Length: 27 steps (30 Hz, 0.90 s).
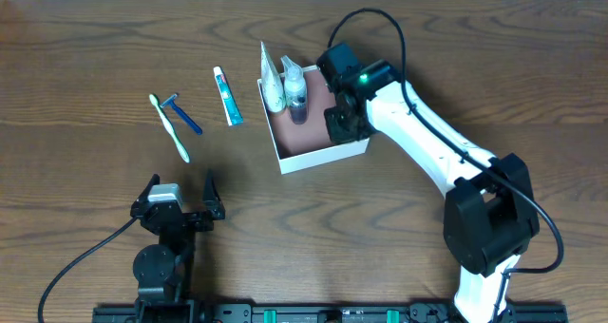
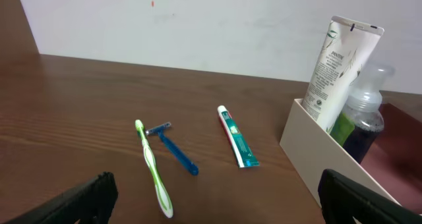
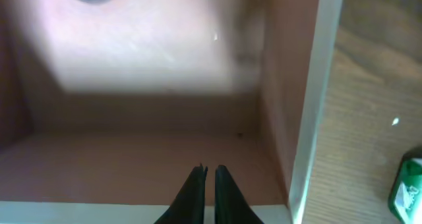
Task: Pack container
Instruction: 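Open the right gripper and withdraw it from the box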
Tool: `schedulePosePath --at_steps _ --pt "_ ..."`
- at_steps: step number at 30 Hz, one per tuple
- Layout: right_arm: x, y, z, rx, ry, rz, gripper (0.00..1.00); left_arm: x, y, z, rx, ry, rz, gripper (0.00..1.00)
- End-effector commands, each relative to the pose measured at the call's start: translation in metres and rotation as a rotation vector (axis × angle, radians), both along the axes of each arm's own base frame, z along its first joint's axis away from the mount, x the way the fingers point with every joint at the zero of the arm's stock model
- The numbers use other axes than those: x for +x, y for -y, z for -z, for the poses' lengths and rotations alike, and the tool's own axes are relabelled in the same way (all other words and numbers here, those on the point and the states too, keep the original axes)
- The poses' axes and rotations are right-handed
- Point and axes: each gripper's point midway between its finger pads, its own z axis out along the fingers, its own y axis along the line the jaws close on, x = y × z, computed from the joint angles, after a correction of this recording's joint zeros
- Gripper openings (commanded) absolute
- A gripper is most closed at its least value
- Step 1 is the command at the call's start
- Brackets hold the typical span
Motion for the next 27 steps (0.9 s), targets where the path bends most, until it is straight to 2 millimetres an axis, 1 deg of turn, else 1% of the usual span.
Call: schedulePosePath --at_steps 1,6,11,17,24,27 --pt "-0.005 0.012 0.013 -0.036 -0.023 0.004 0.03 -0.001 -0.003 0.017 0.018 -0.05 -0.012 0.98" --pt "-0.008 0.014 0.017 -0.042 -0.037 0.014 0.01 -0.001 -0.003 0.017 0.018 -0.05 -0.012 0.98" --pt "-0.014 0.015 0.017 -0.044 -0.061 0.079 0.01 -0.001 -0.003 0.017 0.018 -0.05 -0.012 0.98" --pt "-0.015 0.014 0.017 -0.038 -0.062 0.119 0.01 -0.001 -0.003 0.017 0.018 -0.05 -0.012 0.98" --pt "-0.022 0.003 0.017 -0.005 -0.083 0.154 0.01 -0.001 -0.003 0.017 0.018 -0.05 -0.012 0.98" --pt "-0.028 -0.006 0.017 -0.001 -0.087 0.149 0.01 -0.001 -0.003 0.017 0.018 -0.05 -0.012 0.98"
